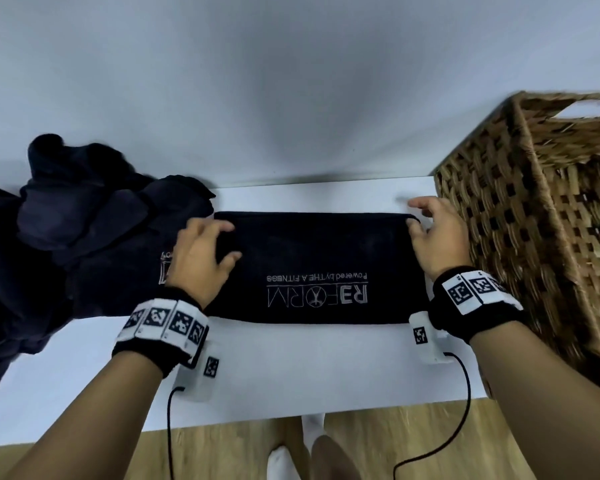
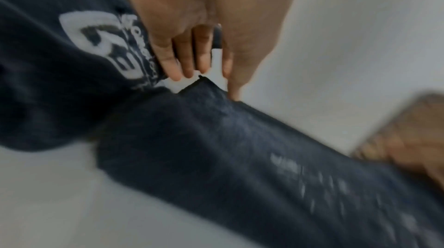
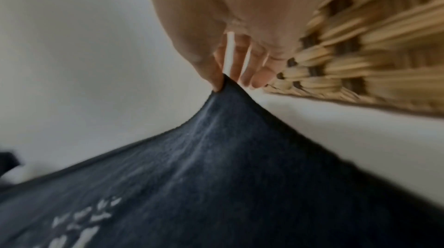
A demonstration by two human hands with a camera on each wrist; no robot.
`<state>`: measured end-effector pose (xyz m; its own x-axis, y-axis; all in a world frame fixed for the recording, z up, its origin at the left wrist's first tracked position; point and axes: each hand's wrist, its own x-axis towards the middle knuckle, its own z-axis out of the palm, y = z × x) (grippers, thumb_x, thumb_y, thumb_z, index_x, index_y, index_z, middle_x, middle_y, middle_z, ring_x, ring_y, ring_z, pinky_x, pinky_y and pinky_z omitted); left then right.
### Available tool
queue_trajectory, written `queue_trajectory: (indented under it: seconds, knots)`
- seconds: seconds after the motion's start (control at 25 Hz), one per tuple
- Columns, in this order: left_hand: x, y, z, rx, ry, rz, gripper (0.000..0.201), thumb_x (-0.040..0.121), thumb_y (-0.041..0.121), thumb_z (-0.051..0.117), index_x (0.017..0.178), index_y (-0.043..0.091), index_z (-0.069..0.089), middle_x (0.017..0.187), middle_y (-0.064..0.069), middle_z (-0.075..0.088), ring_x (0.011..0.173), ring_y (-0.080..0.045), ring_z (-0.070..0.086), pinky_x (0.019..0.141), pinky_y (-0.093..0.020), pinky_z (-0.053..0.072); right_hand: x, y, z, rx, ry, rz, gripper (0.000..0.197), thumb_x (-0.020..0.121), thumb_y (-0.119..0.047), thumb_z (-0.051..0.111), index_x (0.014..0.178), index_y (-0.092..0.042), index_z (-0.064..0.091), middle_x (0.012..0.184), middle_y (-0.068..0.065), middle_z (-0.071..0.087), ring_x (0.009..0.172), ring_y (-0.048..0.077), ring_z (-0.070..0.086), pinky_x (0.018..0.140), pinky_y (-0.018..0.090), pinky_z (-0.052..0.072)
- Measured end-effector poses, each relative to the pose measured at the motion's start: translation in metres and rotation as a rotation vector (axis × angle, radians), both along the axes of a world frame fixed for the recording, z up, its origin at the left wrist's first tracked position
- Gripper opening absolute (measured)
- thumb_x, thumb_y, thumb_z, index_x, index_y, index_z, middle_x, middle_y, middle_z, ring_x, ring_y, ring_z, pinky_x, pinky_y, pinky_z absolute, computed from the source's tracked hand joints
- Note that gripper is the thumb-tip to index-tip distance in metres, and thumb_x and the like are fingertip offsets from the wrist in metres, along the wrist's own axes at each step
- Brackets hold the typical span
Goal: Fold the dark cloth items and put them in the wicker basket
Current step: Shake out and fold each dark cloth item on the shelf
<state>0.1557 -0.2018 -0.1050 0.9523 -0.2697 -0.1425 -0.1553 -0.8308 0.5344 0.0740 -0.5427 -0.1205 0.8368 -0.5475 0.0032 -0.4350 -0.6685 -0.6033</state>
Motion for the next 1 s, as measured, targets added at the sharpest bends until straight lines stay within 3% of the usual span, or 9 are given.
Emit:
queue_trajectory:
  seconds: [0.08, 0.2, 0.4, 0.52, 0.64, 0.72, 0.8, 0.88, 1.0]
  knots:
    - [-0.018, 0.004, -0.001, 0.117, 0.029, -0.208, 0.043, 0.075, 0.033, 0.078, 0.114, 0.019, 0.064, 0.118, -0.006, 0.053, 0.112, -0.029, 0.048, 0.099, -0.044, 0.037, 0.004, 0.0, -0.002, -0.085, 0.002, 0.137, 0.025, 0.084, 0.006, 0.057, 0.101, -0.007, 0.068, 0.109, 0.011, 0.065, 0.101, 0.027, 0.059, 0.09, 0.022, 0.037]
    - [-0.033, 0.004, -0.004, 0.388, 0.081, -0.37, 0.065, 0.081, 0.048, 0.067, 0.138, 0.027, 0.044, 0.141, 0.002, 0.037, 0.13, -0.021, 0.034, 0.104, -0.04, 0.027, 0.009, -0.007, -0.01, -0.13, 0.093, 0.139, 0.03, 0.083, 0.01, 0.05, 0.101, -0.007, 0.069, 0.108, 0.016, 0.066, 0.1, 0.033, 0.06, 0.088, 0.024, 0.036]
    - [-0.022, -0.005, -0.006, 0.512, 0.066, -0.417, 0.07, 0.09, 0.029, 0.055, 0.15, 0.025, 0.019, 0.161, 0.002, 0.003, 0.148, -0.019, 0.005, 0.115, -0.04, 0.007, 0.009, -0.013, -0.008, -0.068, 0.124, -0.064, 0.038, 0.082, 0.008, 0.047, 0.112, -0.008, 0.065, 0.116, 0.013, 0.066, 0.109, 0.03, 0.059, 0.095, 0.033, 0.044]
    - [-0.01, -0.016, -0.005, 0.639, 0.036, -0.466, 0.071, 0.091, 0.02, 0.052, 0.151, 0.025, 0.014, 0.161, 0.002, -0.002, 0.148, -0.022, -0.001, 0.116, -0.047, 0.001, 0.011, -0.003, -0.009, -0.024, 0.167, 0.139, 0.031, 0.086, -0.008, 0.06, 0.116, -0.015, 0.064, 0.116, 0.011, 0.064, 0.11, 0.03, 0.057, 0.096, 0.034, 0.043]
    - [-0.007, -0.025, 0.001, 0.588, -0.115, -0.447, 0.062, 0.085, 0.006, 0.055, 0.143, 0.019, 0.038, 0.152, -0.012, 0.03, 0.139, -0.034, 0.027, 0.109, -0.051, 0.02, 0.005, 0.001, -0.009, -0.035, 0.32, 0.209, 0.017, 0.085, -0.016, 0.066, 0.102, -0.018, 0.067, 0.104, 0.007, 0.067, 0.102, 0.03, 0.061, 0.091, 0.037, 0.048]
    - [-0.025, -0.031, 0.004, 0.402, -0.266, -0.453, 0.041, 0.074, 0.004, 0.069, 0.114, 0.011, 0.064, 0.114, -0.016, 0.059, 0.099, -0.037, 0.055, 0.082, -0.048, 0.041, -0.01, 0.002, -0.003, -0.002, 0.402, 0.171, 0.009, 0.085, -0.016, 0.065, 0.094, -0.019, 0.065, 0.097, 0.005, 0.07, 0.098, 0.028, 0.062, 0.088, 0.034, 0.048]
    - [-0.059, -0.038, 0.003, 0.246, -0.28, -0.536, 0.023, 0.079, 0.021, 0.068, 0.098, 0.01, 0.069, 0.096, -0.012, 0.063, 0.081, -0.034, 0.058, 0.07, -0.042, 0.045, -0.031, 0.009, 0.003, 0.028, 0.491, 0.138, 0.008, 0.085, -0.017, 0.065, 0.091, -0.021, 0.06, 0.096, 0.005, 0.07, 0.098, 0.028, 0.062, 0.087, 0.033, 0.048]
    - [-0.096, -0.041, -0.003, 0.298, -0.111, -0.619, 0.048, 0.087, 0.049, 0.047, 0.115, 0.014, 0.064, 0.118, -0.014, 0.061, 0.104, -0.036, 0.059, 0.084, -0.046, 0.047, -0.06, 0.025, 0.006, 0.065, 0.562, 0.126, 0.011, 0.085, -0.019, 0.064, 0.09, -0.021, 0.055, 0.098, 0.009, 0.068, 0.098, 0.031, 0.061, 0.087, 0.035, 0.048]
    - [-0.121, -0.03, -0.01, 0.503, 0.081, -0.63, 0.067, 0.093, 0.051, 0.044, 0.149, 0.022, 0.024, 0.16, -0.009, 0.01, 0.147, -0.031, 0.007, 0.117, -0.049, 0.012, -0.108, 0.051, 0.011, 0.169, 0.725, 0.209, 0.012, 0.086, -0.021, 0.064, 0.09, -0.019, 0.053, 0.097, 0.007, 0.065, 0.094, 0.03, 0.061, 0.083, 0.035, 0.049]
